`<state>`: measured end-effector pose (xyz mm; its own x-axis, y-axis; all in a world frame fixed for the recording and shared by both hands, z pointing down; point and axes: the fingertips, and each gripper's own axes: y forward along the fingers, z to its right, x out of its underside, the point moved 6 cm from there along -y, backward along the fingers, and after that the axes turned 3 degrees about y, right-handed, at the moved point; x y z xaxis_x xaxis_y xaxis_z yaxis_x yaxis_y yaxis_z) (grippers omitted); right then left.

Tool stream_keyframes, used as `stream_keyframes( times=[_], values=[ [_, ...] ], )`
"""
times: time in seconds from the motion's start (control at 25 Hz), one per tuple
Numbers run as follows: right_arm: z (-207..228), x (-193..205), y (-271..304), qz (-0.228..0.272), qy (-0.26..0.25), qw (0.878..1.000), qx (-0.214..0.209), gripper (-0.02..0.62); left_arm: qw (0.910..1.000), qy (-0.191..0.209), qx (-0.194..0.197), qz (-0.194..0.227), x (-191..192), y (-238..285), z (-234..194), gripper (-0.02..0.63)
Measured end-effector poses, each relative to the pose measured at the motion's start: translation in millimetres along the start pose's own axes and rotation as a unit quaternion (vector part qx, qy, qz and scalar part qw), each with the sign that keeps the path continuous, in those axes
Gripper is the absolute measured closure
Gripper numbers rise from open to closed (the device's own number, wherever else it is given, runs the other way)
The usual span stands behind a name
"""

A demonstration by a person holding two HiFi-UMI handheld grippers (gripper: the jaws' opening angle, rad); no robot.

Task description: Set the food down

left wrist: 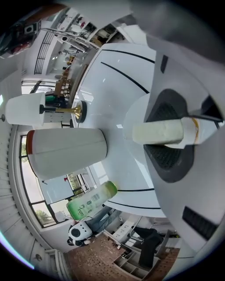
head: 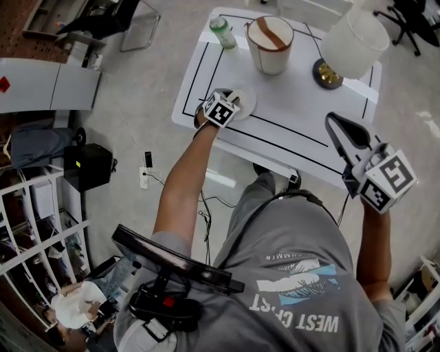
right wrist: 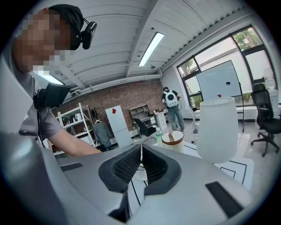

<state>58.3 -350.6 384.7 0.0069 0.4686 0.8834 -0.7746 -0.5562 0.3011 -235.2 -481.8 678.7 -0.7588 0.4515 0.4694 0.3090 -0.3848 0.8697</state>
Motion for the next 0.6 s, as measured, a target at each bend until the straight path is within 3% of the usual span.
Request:
stream_keyframes(
  times=[0.36, 0.6],
  values=[
    [6, 4, 7, -0.009, 0.005, 1.0, 0.004, 0.587, 0.9989, 0.042, -0.015, -0.018, 3, 12, -1, 0.497],
    [10, 6, 13, -0.014, 0.009, 1.0, 0.003, 0.587, 0.9939, 0.096, -0.043, -0.032, 2, 18, 1, 0.497]
  ],
)
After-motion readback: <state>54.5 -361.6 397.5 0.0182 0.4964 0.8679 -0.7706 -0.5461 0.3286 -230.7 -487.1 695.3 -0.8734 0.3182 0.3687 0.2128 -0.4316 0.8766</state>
